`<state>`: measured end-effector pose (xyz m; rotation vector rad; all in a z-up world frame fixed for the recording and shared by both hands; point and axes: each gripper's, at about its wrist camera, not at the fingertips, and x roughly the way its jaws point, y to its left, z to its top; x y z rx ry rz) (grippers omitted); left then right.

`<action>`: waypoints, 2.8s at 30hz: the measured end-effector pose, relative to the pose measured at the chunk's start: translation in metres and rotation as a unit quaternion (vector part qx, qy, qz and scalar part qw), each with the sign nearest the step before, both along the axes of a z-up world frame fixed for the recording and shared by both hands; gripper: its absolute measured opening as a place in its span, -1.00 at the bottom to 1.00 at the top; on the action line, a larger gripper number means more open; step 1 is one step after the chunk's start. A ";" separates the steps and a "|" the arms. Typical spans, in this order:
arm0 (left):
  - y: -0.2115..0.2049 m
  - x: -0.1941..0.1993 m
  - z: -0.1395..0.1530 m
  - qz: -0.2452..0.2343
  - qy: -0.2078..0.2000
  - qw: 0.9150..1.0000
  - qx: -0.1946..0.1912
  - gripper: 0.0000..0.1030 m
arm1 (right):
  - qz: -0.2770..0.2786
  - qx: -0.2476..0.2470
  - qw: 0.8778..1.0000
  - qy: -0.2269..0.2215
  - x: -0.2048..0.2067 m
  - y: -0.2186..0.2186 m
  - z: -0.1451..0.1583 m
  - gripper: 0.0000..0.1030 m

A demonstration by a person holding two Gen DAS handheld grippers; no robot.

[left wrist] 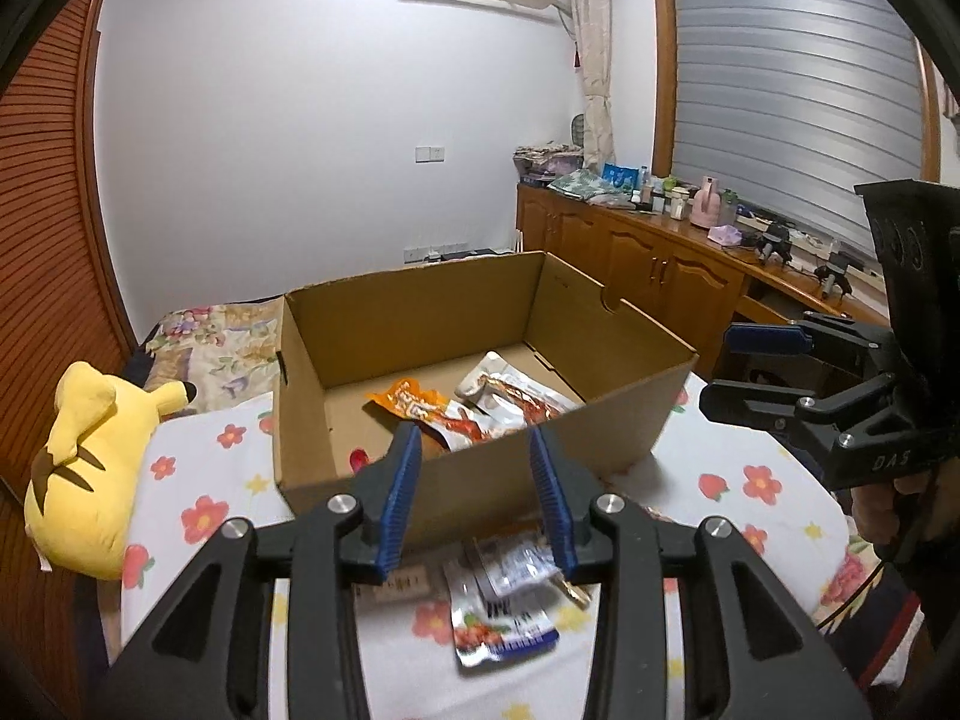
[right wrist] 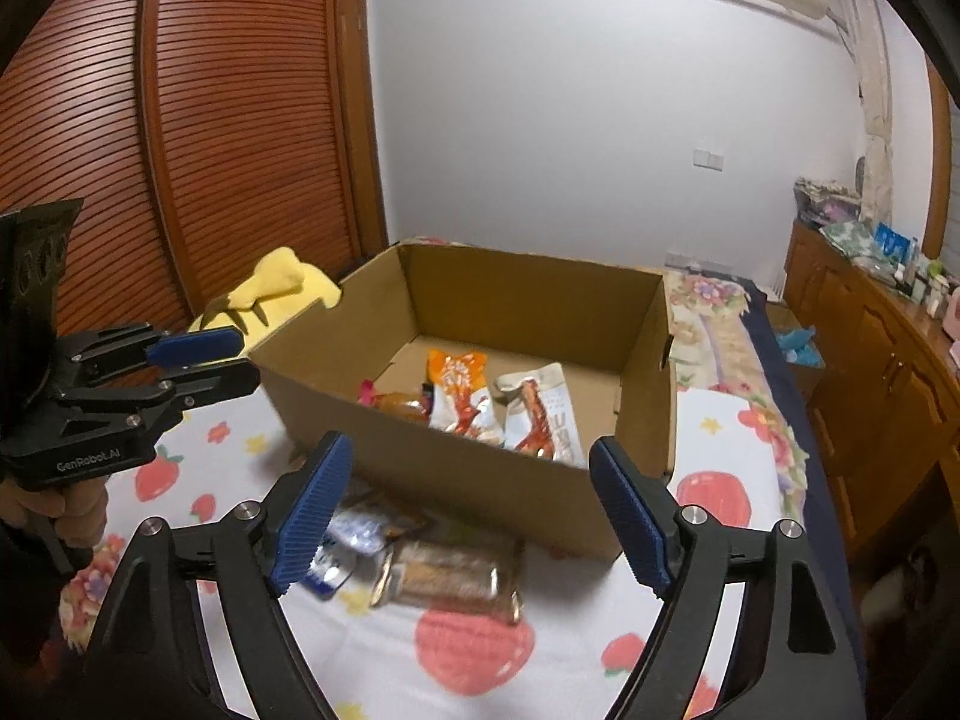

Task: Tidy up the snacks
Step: 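Move both tools back to the remaining snacks beside the box, then grasp the clear grain bar with the right tool while the left tool grasps the white foil packet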

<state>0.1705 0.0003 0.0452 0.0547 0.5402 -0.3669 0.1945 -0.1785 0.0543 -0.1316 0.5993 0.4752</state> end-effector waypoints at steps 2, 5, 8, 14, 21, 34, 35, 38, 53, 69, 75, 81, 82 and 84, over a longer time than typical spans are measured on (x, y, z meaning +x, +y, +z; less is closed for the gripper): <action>0.001 -0.008 -0.002 -0.001 0.001 1.000 0.000 -0.25 | -0.002 -0.005 1.000 -0.001 -0.007 0.002 0.000 0.66; 0.003 -0.018 -0.006 0.000 0.002 1.000 0.003 -0.20 | -0.001 -0.005 1.000 0.002 -0.016 0.004 -0.002 0.68; 0.007 -0.026 -0.011 0.005 0.005 1.000 0.001 -0.19 | -0.001 -0.009 1.000 0.005 -0.021 0.007 -0.007 0.69; 0.014 -0.036 -0.028 0.012 0.019 1.000 0.001 -0.18 | 0.000 -0.020 1.000 0.022 -0.024 0.015 -0.025 0.70; 0.018 -0.037 -0.046 0.016 0.039 0.999 -0.001 -0.17 | 0.003 -0.037 0.998 0.052 -0.016 0.025 -0.052 0.70; 0.017 -0.035 -0.068 0.011 0.059 0.998 -0.002 -0.15 | 0.003 -0.065 0.992 0.112 0.014 0.040 -0.103 0.70; 0.018 -0.035 -0.069 0.012 0.060 0.998 -0.002 -0.15 | 0.003 -0.066 0.991 0.115 0.016 0.042 -0.105 0.70; 0.019 -0.035 -0.071 0.013 0.063 0.998 -0.002 -0.15 | -0.002 -0.079 0.990 0.120 0.022 0.045 -0.112 0.70; 0.017 -0.035 -0.076 0.012 0.071 0.997 -0.003 -0.15 | -0.026 -0.086 0.984 0.155 0.047 0.040 -0.137 0.83; -0.013 -0.008 -0.088 -0.010 0.092 0.996 0.010 -0.15 | -0.012 -0.045 0.989 0.138 0.015 0.004 -0.128 0.51; -0.035 0.015 -0.091 -0.019 0.105 0.994 0.022 -0.15 | -0.015 -0.029 0.991 0.126 -0.008 -0.019 -0.125 0.51; -0.054 0.039 -0.094 -0.017 0.112 0.993 0.043 -0.15 | -0.018 -0.041 0.993 0.111 -0.024 -0.030 -0.127 0.51; -0.056 0.042 -0.095 -0.016 0.114 0.992 0.046 -0.15 | -0.018 -0.043 0.993 0.109 -0.026 -0.028 -0.129 0.51; -0.062 0.048 -0.097 -0.016 0.118 0.991 0.053 -0.15 | -0.018 -0.050 0.993 0.106 -0.027 -0.027 -0.132 0.52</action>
